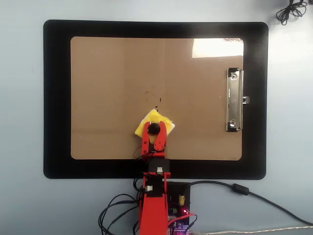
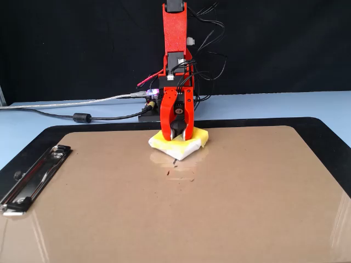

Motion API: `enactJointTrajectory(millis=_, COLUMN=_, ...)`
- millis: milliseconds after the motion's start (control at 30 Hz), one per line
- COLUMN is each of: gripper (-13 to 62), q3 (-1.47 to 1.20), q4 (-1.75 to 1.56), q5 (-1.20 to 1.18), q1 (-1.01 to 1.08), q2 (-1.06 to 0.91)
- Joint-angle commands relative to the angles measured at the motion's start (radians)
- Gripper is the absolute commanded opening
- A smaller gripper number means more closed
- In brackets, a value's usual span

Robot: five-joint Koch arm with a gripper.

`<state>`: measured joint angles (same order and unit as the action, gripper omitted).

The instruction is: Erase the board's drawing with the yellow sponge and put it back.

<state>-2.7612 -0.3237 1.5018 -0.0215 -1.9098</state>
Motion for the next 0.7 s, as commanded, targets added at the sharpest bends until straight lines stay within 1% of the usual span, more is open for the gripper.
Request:
enactJointTrajectory(millis=0, gripper=-8.2, q3=0.121, q4=-0.034, q5=0.002, q1=0.043, q2=0.126)
enactJointTrajectory(millis=100, gripper=-8.2, q3=0.230, q4=-0.034, q5=0.002, q1=0.086, q2=0.247)
enactJointTrajectory(millis=167, gripper=-8.2, q3=0.212, q4=-0.031, q5=0.003, q1=0.110, q2=0.218)
enactJointTrajectory(millis=233, gripper=-8.2, q3=0.117, q4=-0.031, q5=0.003, q1=0.129, q2=0.124)
enactJointTrajectory(millis=367, gripper=-8.2, q3=-0.109, q4=-0.021, q5=0.008, q1=0.121, q2=-0.150)
enactJointTrajectory(millis=433, gripper=-8.2, q3=-0.163, q4=-0.017, q5=0.008, q1=0.121, q2=-0.216)
enactJointTrajectory(millis=533, gripper=-8.2, q3=-0.074, q4=-0.015, q5=0.009, q1=0.123, q2=-0.130)
enactJointTrajectory(millis=667, gripper=-8.2, q3=0.192, q4=-0.034, q5=0.008, q1=0.121, q2=0.213)
